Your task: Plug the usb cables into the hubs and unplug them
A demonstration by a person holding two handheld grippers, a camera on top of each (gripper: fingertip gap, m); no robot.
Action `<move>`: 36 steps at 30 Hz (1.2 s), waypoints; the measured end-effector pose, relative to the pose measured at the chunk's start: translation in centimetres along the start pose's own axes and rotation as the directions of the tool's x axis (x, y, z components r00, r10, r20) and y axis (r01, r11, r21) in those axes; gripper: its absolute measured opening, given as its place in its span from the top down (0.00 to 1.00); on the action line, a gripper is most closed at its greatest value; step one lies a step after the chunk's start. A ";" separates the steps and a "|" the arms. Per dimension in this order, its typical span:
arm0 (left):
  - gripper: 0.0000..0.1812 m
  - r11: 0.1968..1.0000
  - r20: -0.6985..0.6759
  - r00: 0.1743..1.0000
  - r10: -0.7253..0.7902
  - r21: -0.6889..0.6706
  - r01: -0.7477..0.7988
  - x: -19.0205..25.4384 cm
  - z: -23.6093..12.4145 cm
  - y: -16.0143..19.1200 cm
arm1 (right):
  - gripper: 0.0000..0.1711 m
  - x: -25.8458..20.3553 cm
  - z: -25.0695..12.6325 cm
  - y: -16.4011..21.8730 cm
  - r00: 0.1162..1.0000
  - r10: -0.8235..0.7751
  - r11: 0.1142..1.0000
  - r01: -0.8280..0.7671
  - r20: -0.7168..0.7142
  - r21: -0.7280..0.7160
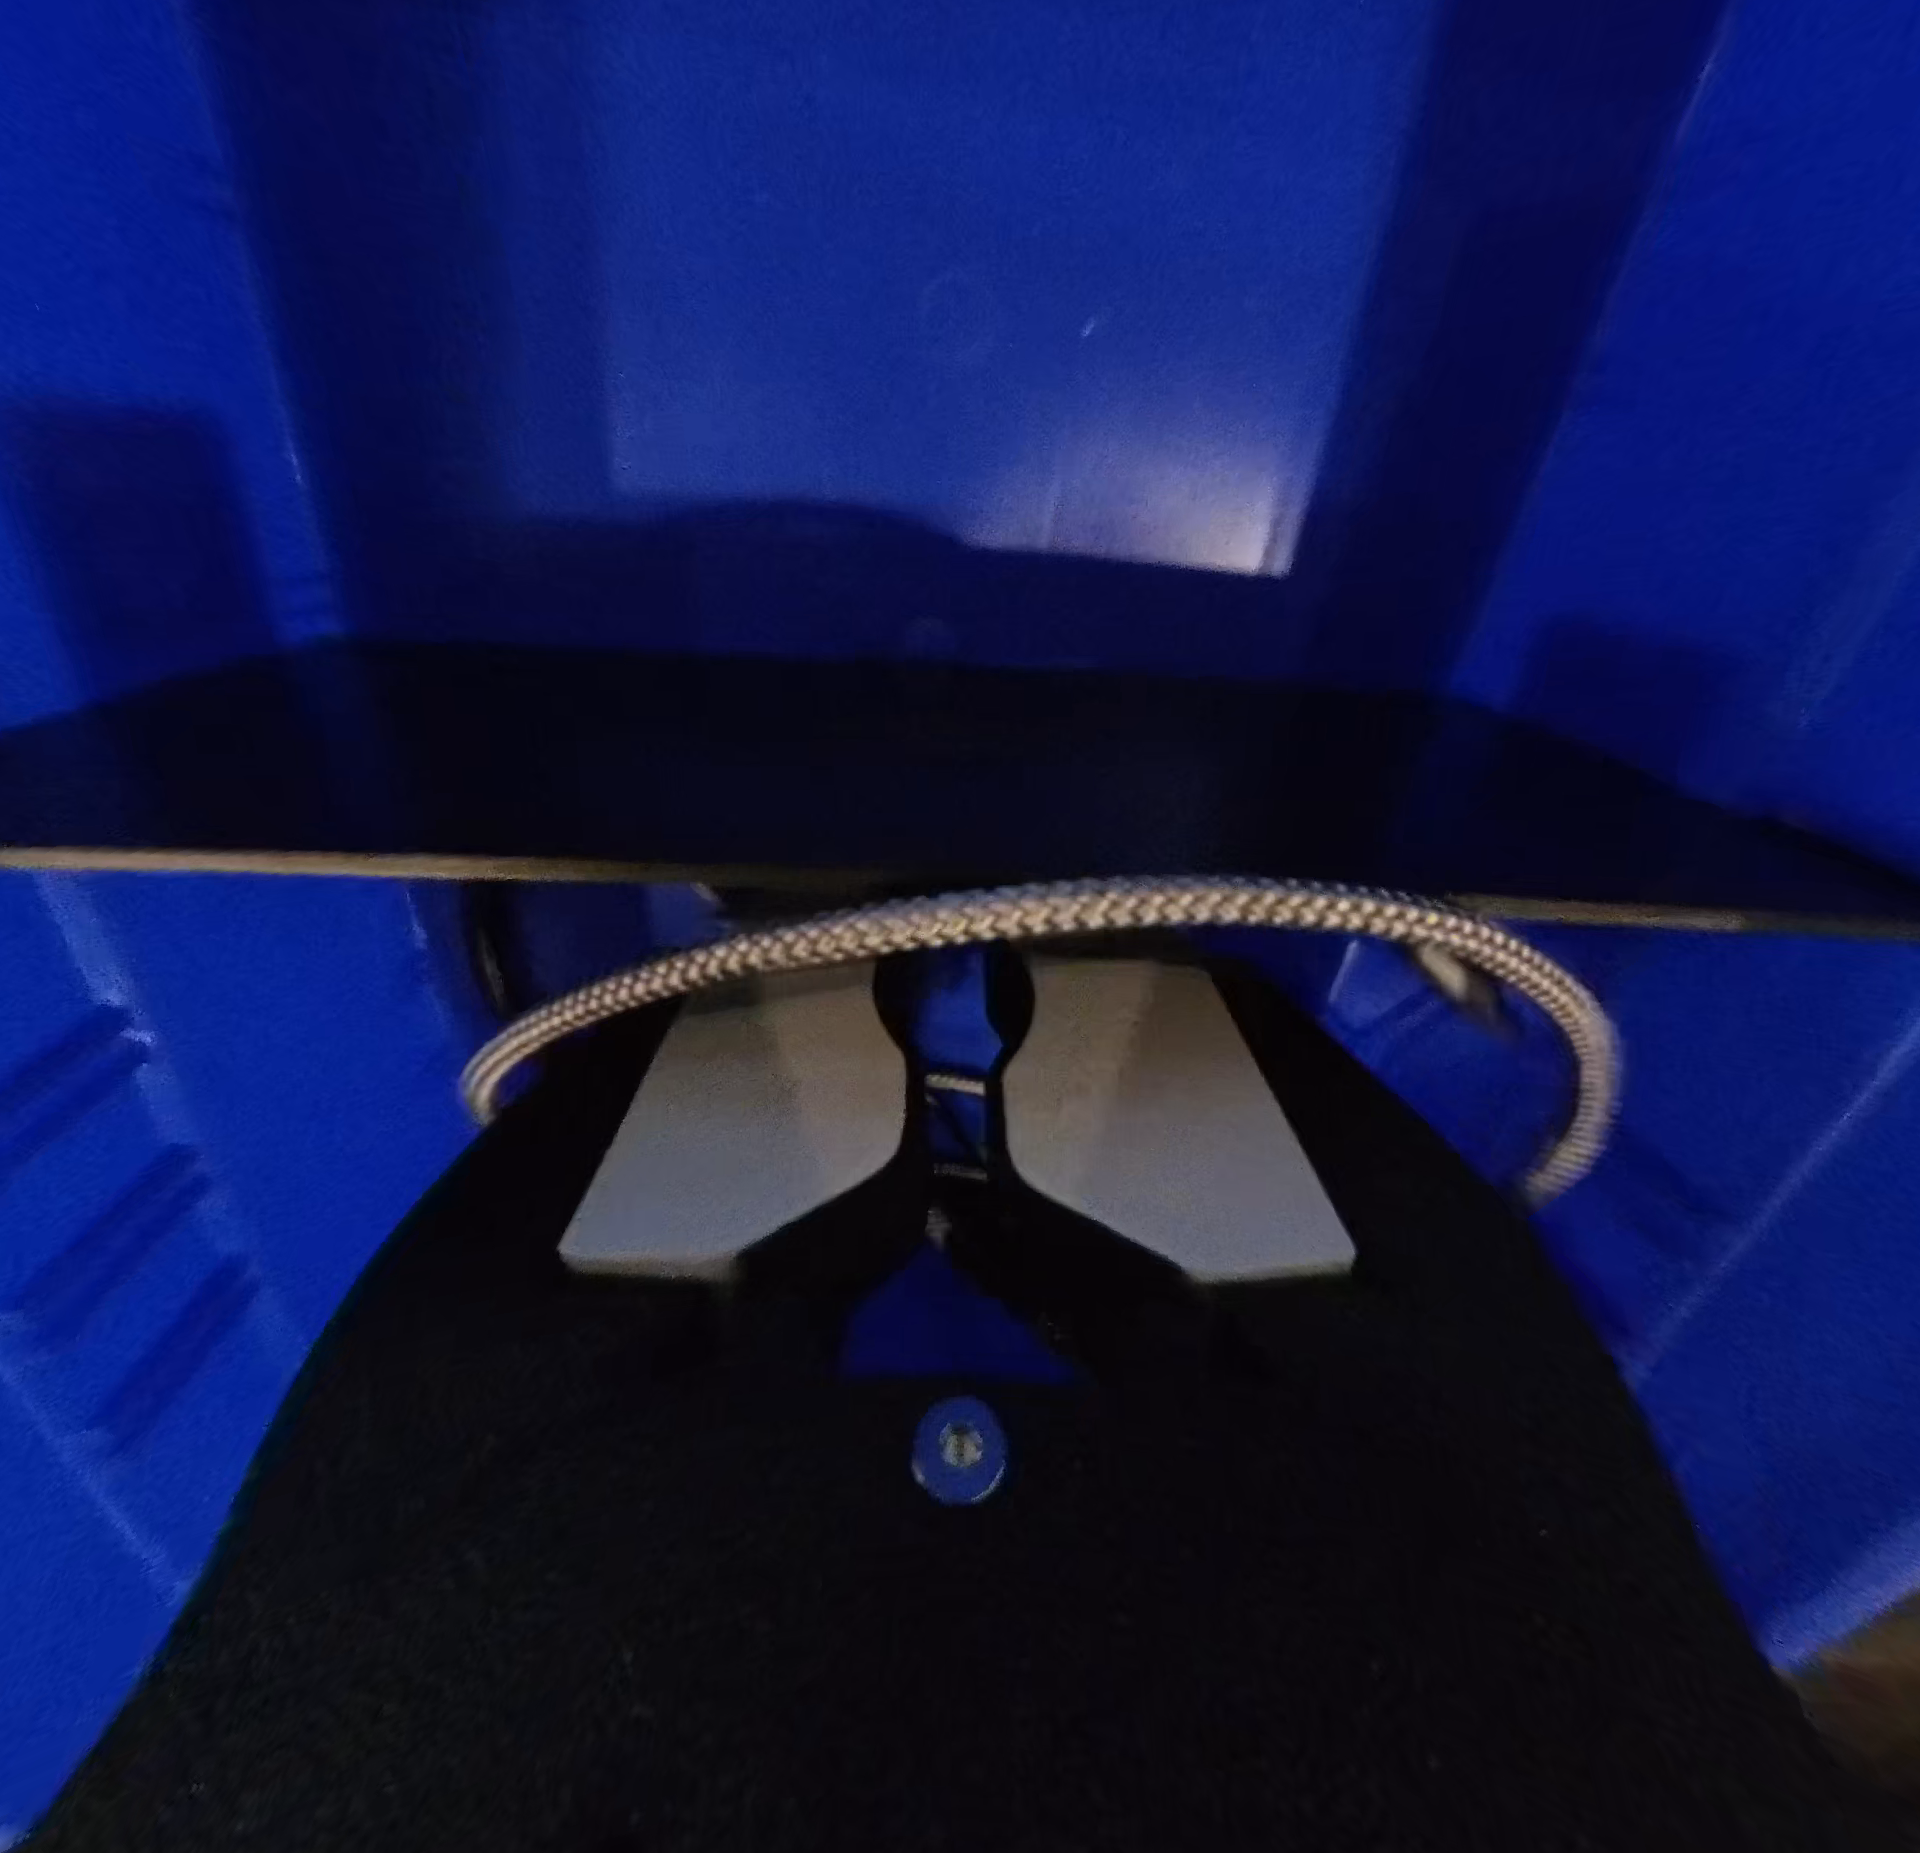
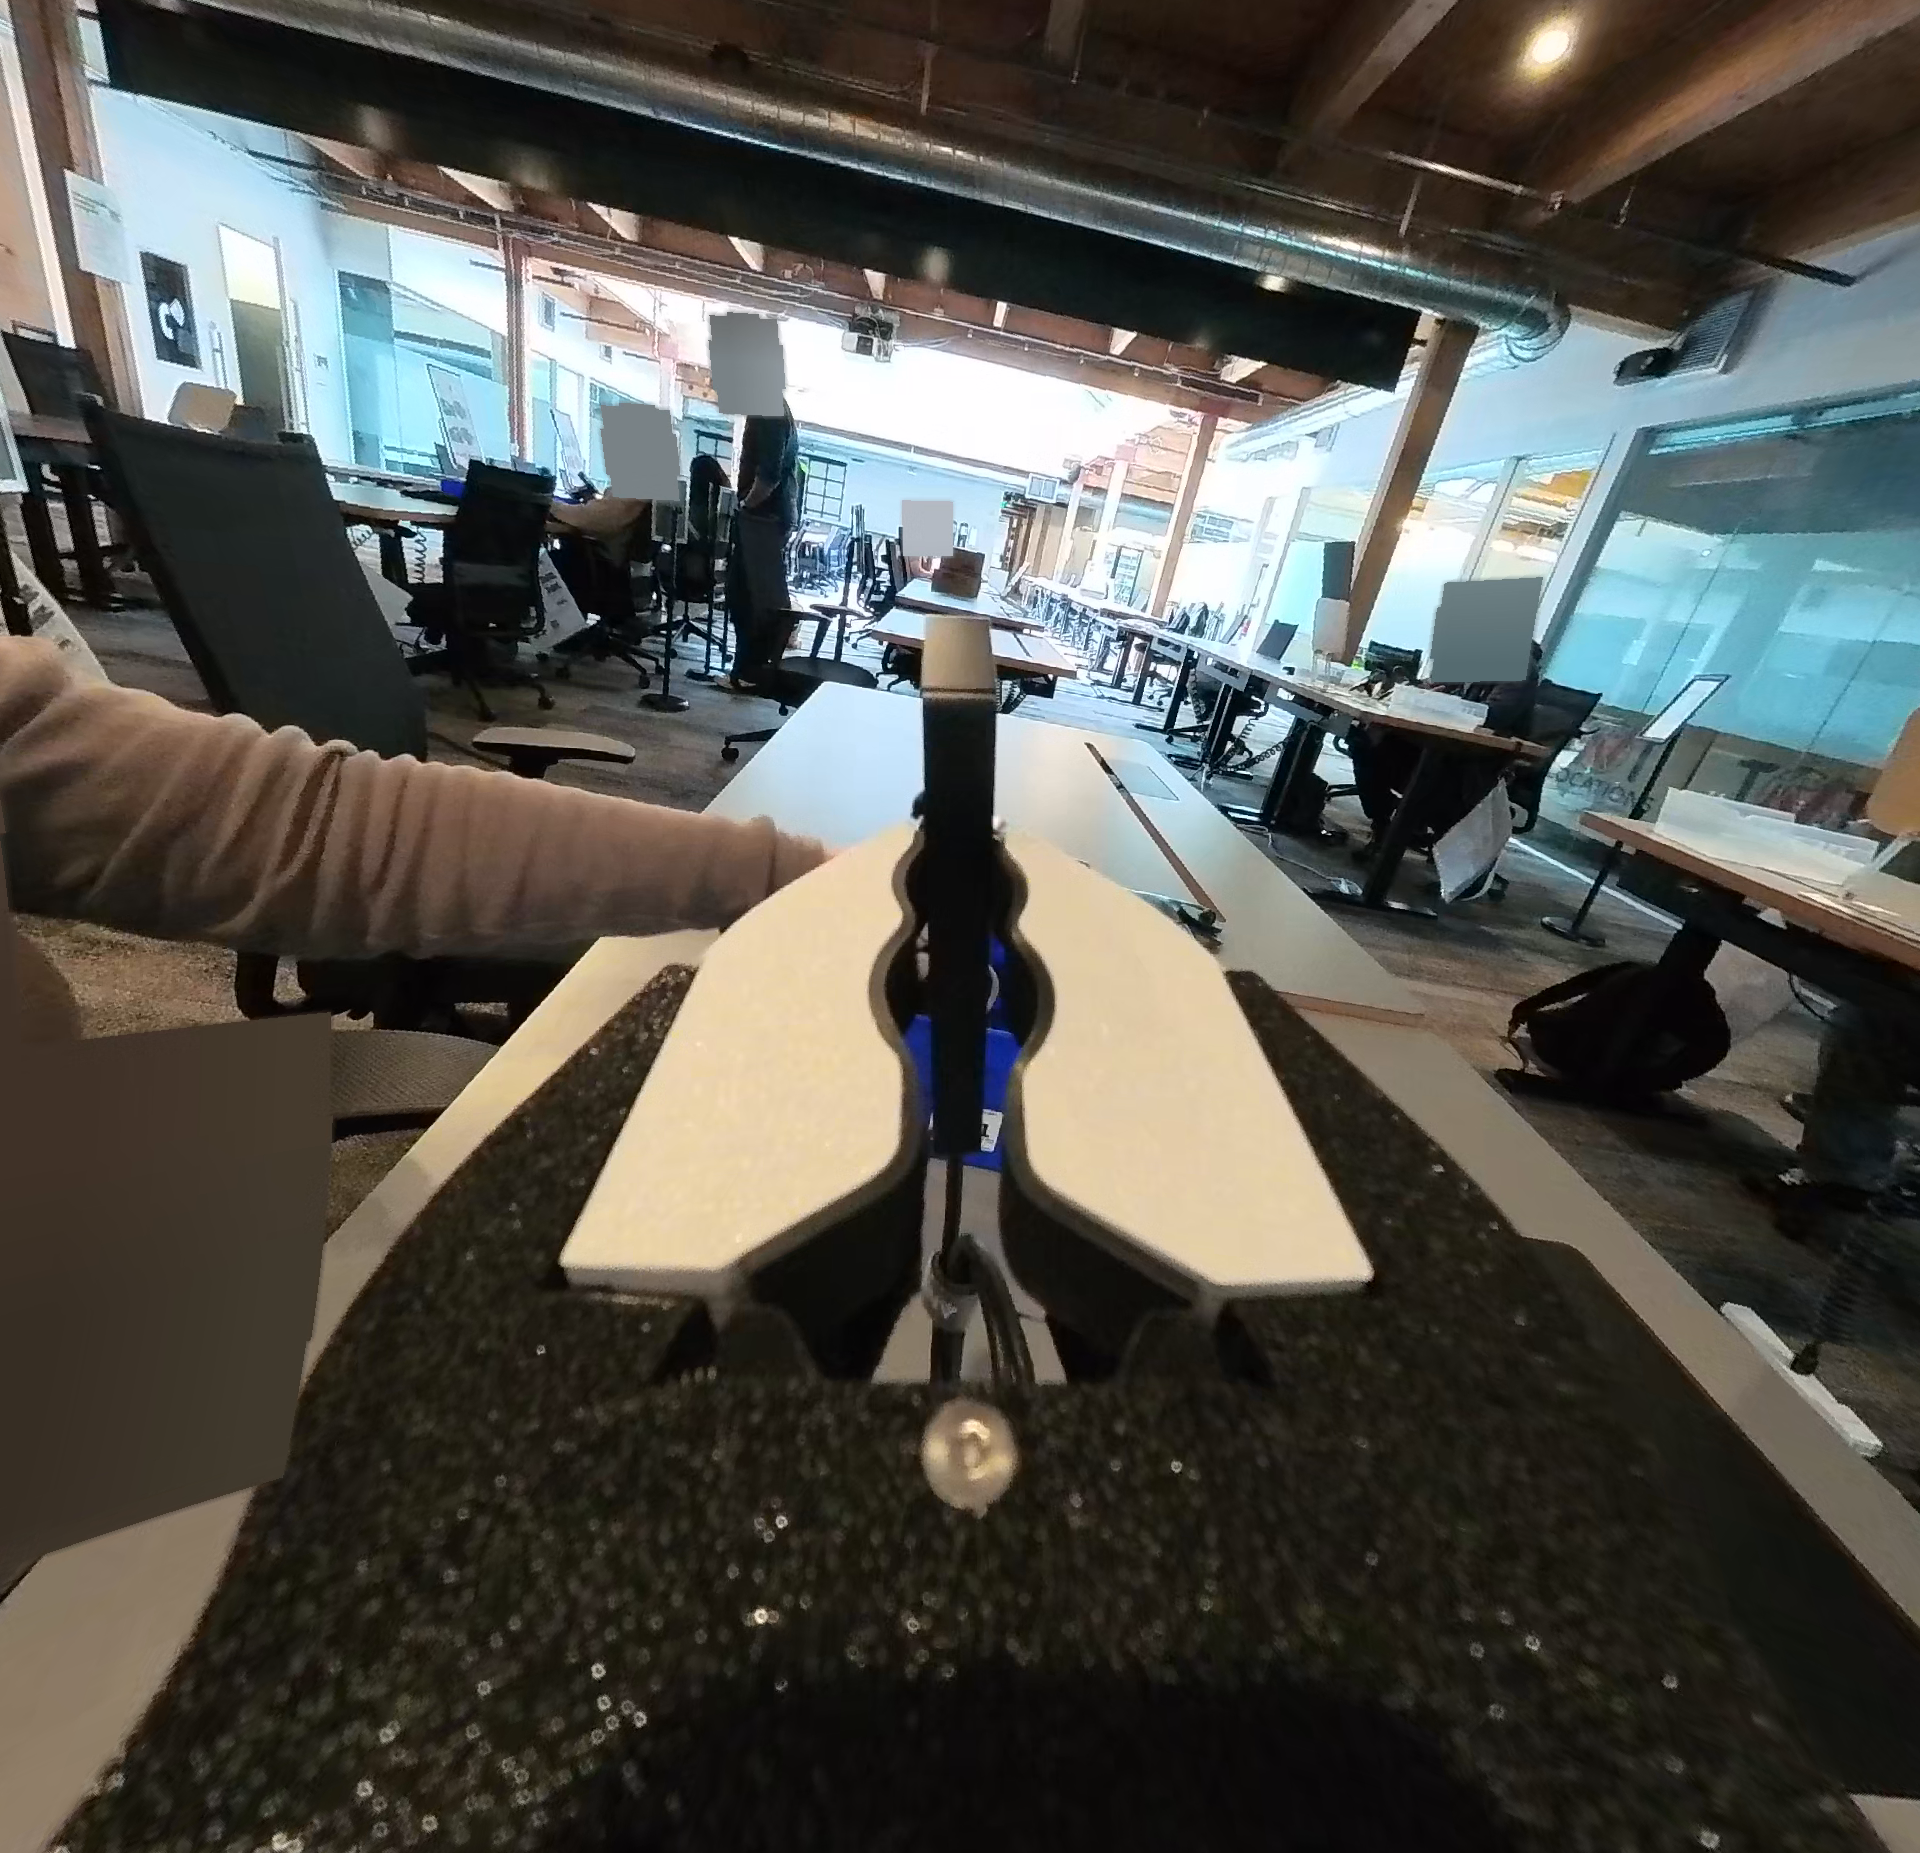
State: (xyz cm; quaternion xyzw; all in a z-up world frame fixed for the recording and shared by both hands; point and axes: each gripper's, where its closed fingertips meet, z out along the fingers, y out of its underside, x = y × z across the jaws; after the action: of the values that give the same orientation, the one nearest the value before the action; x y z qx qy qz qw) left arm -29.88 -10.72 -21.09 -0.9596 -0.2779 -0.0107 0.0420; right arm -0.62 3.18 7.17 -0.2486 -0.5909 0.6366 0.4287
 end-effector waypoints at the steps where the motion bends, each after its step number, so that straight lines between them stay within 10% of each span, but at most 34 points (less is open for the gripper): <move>1: 0.98 0.999 0.029 0.999 0.040 -0.007 -0.040 -0.4 -0.2 0.2 | 0.94 0.0 0.0 0.0 1.000 0.000 1.000 0.000 -0.001 0.000; 11: 0.98 0.890 0.023 0.962 0.273 0.373 -0.262 -1.4 -9.1 0.8 | 0.95 0.1 0.0 -0.1 1.000 0.006 1.000 -0.006 0.005 0.013; 18: 0.98 0.432 0.352 0.827 0.438 0.725 -0.537 1.1 -19.6 0.5 | 0.94 -0.5 1.0 0.2 1.000 -0.010 1.000 0.010 0.025 -0.012; 24: 0.98 0.266 0.695 0.627 0.353 0.568 -0.779 3.0 -23.9 1.2 | 0.94 -1.0 2.4 0.9 0.999 -0.022 0.999 0.024 0.041 -0.048; 36: 0.98 0.042 0.770 0.621 0.143 0.623 -0.781 7.5 -42.4 -1.4 | 0.94 -0.7 2.4 0.6 0.998 -0.061 0.997 0.061 0.002 -0.051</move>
State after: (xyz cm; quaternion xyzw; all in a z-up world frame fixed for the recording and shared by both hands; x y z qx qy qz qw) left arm -24.18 -9.21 21.60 -0.7174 0.1264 0.4291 0.5340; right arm -2.36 1.33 6.84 -0.2412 -0.6142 0.6080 0.4415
